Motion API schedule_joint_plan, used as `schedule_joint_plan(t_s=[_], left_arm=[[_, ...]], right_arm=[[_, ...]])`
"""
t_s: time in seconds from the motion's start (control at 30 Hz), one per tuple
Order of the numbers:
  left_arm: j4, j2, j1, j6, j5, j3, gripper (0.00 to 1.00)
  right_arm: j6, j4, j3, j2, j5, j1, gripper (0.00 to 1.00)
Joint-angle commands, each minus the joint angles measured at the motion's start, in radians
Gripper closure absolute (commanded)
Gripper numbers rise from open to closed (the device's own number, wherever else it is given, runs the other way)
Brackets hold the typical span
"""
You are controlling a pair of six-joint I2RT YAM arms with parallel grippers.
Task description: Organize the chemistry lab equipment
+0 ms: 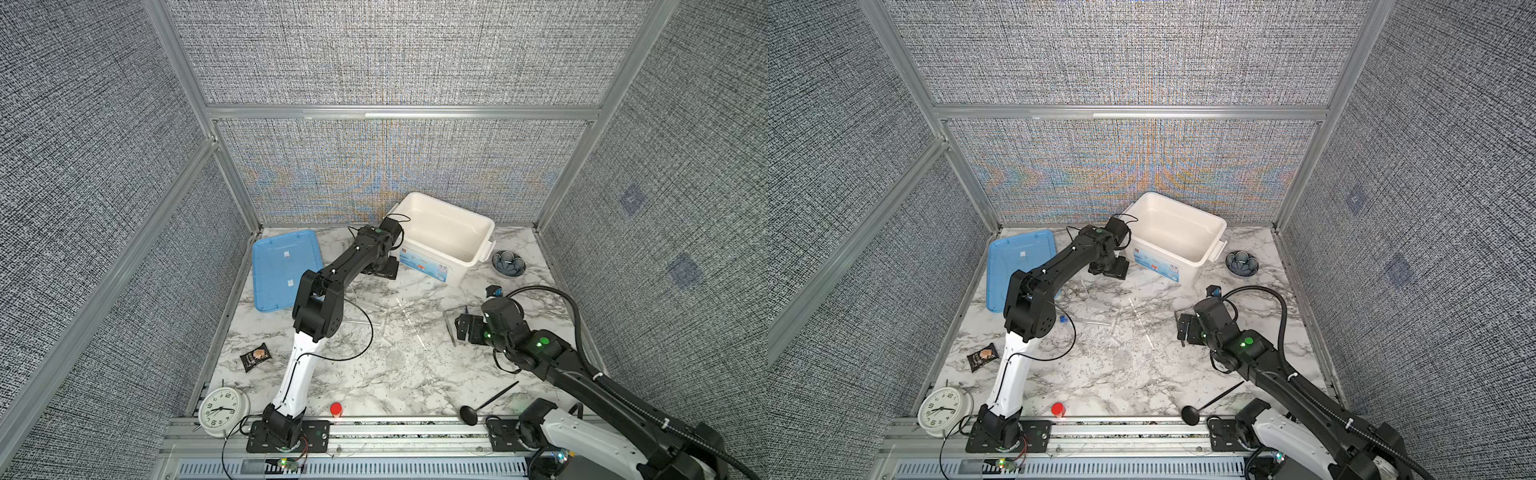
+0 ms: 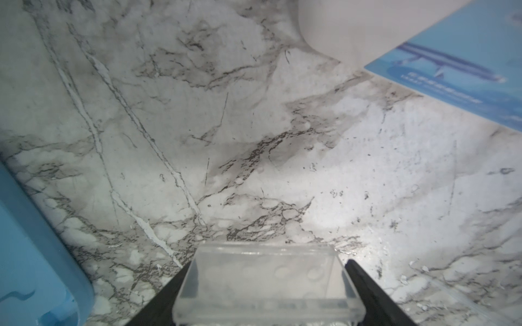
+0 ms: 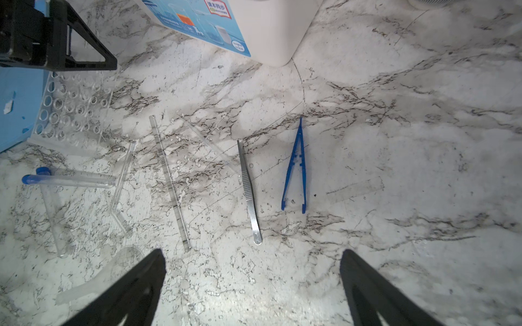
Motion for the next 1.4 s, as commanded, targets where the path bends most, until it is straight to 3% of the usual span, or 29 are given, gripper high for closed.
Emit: schedule_joint_plan(t_s=[0.0,0.33,0.7,1.1,1.27,1.37], left_arm=[[-0.045,0.026,0.002,0.05,0.007,0.02,0.22],[0.046,0.039,-0.001,0.093,0.094,-0.059,0.21],[0.07,-0.027,-0.001,0.101,0.09,-0.104,0.1],[0.025,-0.414,0.011,0.014,0.077,-0.286,0.04],[-0.023,-0.594,0.05,-0.041,0.053,-0.458,0.04],[-0.031,-0.708,0.11,-0.088,0.1,-0.602,0.04]], right_arm=[[-0.003,0.023,0.022,0.031,-0.017,0.013,0.01],[-0.075,-0.001,0.115,0.185,-0.072,0.07,0.01],[-0.13,-0.028,0.188,0.291,-0.117,0.108,0.01],[-0.182,-0.159,0.363,0.433,-0.148,0.207,0.07],[-0.198,-0.161,0.44,0.522,-0.149,0.233,0.11],[-0.252,-0.111,0.485,0.571,-0.222,0.256,0.14]])
